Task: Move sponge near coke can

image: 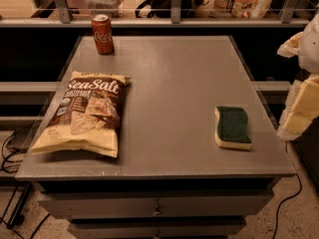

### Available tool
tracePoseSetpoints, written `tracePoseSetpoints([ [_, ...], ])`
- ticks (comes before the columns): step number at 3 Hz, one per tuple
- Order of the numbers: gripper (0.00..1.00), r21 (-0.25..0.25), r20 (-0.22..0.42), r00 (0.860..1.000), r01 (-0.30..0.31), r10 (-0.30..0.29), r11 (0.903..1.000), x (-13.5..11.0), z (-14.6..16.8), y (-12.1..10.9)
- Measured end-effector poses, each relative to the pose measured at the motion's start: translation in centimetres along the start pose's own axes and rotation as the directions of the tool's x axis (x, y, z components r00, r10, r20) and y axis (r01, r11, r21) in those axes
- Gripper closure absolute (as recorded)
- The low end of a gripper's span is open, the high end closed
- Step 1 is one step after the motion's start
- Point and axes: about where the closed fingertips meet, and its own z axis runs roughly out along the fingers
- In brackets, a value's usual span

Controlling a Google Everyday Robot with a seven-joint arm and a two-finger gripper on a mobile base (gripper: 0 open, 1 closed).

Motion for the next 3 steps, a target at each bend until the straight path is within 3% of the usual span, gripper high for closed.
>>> tracePoseSetpoints([
  [2, 0.00, 0.008, 0.006, 1.000, 0.014, -0.014, 0.9999, -0.08, -0.14, -0.05],
  [3, 0.00, -0.010, 0.082, 0.996, 0.025, -0.024, 0.9996, 0.04, 0.62, 0.00],
])
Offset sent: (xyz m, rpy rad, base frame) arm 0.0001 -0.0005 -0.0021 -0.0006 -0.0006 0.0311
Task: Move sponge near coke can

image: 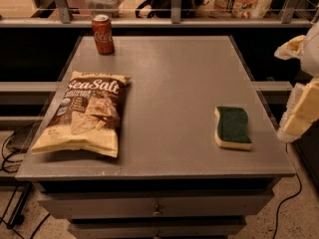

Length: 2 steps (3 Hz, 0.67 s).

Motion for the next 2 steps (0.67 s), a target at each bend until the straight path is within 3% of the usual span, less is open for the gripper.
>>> tracePoseSetpoints([
  [1, 0.00, -0.052, 0.167, 0.986, 0.016, -0.007, 0.9985, 0.4, 2.5, 0.3],
  [2, 0.00, -0.081, 0.253, 0.967, 0.036, -0.015, 0.9960, 0.1, 5.2, 0.3],
])
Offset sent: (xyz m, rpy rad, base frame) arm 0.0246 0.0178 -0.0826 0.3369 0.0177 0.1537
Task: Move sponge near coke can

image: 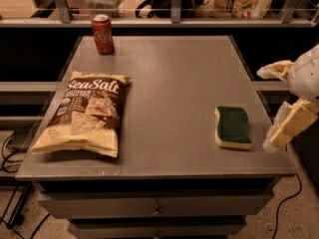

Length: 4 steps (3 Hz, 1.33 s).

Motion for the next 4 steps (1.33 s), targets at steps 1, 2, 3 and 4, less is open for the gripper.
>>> tracePoseSetpoints([
  [1, 0.00, -0.028, 0.032, 0.999, 0.011, -0.010, 0.9996, 0.5, 2.8, -0.3],
  [2, 0.00, -0.048, 0.044, 0.999, 0.024, -0.022, 0.9985, 0.6, 5.7, -0.2],
  [3, 0.00, -0.059, 0.026, 0.999, 0.031, -0.030, 0.9978, 0.9, 8.2, -0.2],
  [4, 0.18, -0.076, 0.007, 1.000, 0.011, -0.010, 0.9970, 2.0, 9.8, -0.3],
])
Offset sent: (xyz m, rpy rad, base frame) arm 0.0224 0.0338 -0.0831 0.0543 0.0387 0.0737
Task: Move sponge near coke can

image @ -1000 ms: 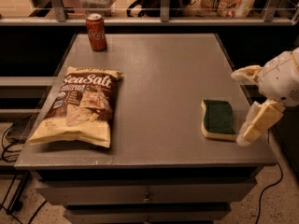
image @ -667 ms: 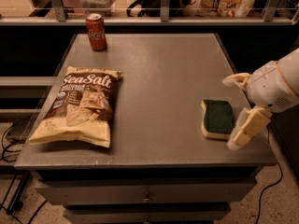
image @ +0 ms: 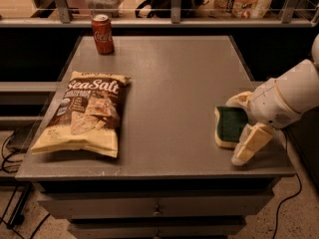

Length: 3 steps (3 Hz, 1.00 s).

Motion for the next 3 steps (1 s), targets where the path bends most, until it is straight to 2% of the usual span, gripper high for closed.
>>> tracePoseSetpoints([
  [1, 0.41, -0.015, 0.005, 1.000, -0.009, 0.009, 0.9998, 0.6, 0.1, -0.1],
  [2, 0.64, -0.001, 0.016, 1.000, -0.016, 0.016, 0.9999, 0.7, -1.2, -0.5],
  [3, 0.88, 0.025, 0.037, 0.999, -0.002, 0.001, 0.9997, -0.6, -3.5, -1.2],
])
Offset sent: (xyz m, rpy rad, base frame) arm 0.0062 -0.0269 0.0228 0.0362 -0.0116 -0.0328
